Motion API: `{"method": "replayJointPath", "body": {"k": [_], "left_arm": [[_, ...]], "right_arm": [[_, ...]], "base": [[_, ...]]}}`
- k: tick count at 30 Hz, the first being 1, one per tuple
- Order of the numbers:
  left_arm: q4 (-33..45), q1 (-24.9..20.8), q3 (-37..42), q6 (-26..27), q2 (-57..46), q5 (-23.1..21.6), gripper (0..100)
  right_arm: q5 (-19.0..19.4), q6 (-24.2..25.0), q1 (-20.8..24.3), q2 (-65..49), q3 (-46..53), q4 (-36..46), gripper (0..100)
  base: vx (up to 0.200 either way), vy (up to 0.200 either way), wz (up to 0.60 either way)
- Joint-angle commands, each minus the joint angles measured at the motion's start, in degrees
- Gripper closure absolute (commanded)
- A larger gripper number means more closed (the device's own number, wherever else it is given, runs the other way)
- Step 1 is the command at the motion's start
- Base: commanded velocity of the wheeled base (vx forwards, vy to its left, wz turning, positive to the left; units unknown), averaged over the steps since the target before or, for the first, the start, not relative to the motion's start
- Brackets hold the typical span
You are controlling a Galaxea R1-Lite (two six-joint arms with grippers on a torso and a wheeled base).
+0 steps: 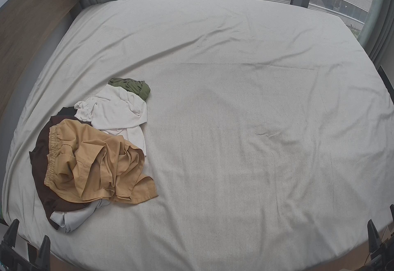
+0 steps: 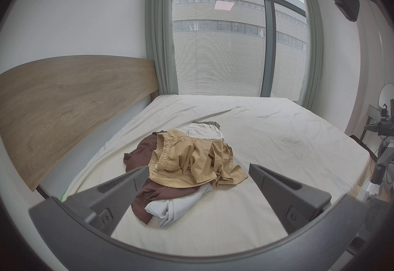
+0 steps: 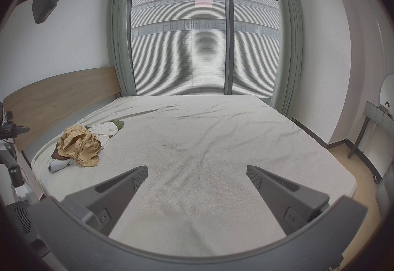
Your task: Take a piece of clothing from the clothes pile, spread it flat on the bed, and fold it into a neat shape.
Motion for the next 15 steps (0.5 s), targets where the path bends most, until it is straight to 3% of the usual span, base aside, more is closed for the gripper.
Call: {"method": "replayJointPath", "body": {"k": [1,5,7,11,15], "left_arm": [[0.0,0.0,1.0,-0.2,-0.9,0.1,0],[0.0,0.0,1.0,0.0,-0.9,0.1,0],[0.0,0.0,1.0,0.0,-0.9,0.1,0],[0.0,0.0,1.0,0.0,-0.9,-0.1,0],[0.0,0.0,1.0,0.2,-0.9,-0.1,0]], "right_arm": [[0.0,0.2,0.0,-0.4,1.0,-0.1,0],[0.0,-0.1,0.0,-0.4,1.0,-0.8,0],[0.1,-0.3,0.0,-0.4,-0.7,-6.4,0],[0.2,-0.3,-0.1,11.9,-5.1,-16.9,0],[2.1,0.7,2.7,18.1,-4.7,-16.8,0]], "base": [[0.000,0.000,0.00],[0.000,0.000,0.00],[0.000,0.000,0.00],[0.000,0.000,0.00],[0.000,0.000,0.00]]}}
